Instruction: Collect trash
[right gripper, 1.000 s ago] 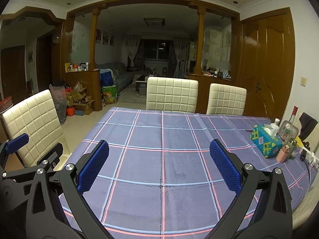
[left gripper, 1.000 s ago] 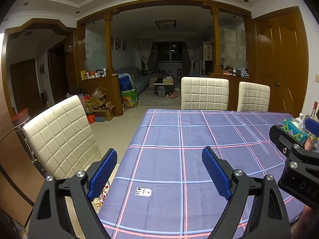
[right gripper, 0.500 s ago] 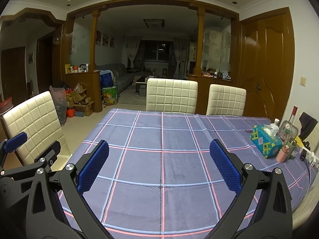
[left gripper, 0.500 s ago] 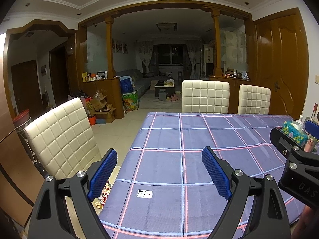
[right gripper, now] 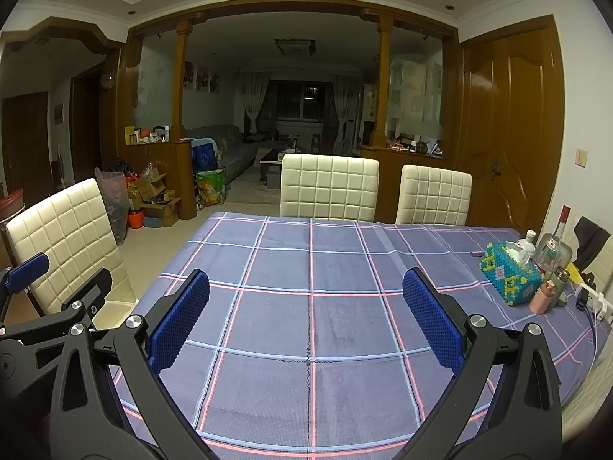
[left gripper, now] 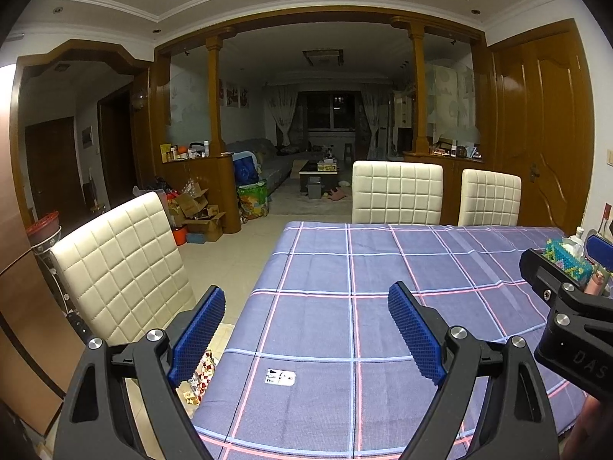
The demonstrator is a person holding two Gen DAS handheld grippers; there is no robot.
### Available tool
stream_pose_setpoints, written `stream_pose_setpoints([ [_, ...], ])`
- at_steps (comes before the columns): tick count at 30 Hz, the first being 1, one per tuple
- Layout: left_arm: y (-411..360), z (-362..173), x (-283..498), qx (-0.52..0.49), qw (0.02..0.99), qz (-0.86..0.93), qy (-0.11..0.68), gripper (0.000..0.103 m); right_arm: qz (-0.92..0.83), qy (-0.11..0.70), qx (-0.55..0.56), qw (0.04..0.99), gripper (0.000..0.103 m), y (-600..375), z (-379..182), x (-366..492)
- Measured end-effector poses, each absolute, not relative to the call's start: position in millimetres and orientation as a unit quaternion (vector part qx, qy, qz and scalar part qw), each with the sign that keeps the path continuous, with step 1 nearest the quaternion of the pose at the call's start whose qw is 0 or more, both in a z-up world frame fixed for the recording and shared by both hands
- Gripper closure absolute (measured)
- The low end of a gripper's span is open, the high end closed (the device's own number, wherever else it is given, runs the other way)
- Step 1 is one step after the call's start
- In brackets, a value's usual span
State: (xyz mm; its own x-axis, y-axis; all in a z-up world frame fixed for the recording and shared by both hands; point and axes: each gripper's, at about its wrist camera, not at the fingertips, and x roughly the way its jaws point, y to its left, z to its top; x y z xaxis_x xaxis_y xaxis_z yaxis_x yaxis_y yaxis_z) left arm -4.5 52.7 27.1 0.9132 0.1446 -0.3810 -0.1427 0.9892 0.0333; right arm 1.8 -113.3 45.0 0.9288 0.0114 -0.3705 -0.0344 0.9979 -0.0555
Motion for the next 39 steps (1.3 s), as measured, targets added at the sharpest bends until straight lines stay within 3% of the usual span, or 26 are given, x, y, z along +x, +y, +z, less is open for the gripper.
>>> stream_pose_setpoints([
  [39,51.1,31.6,-11.4,0.008,0.980,0.069,0.185,0.018,0.010,0.184,-0.028,0.983,0.004,-113.9,45.0,-2.1],
])
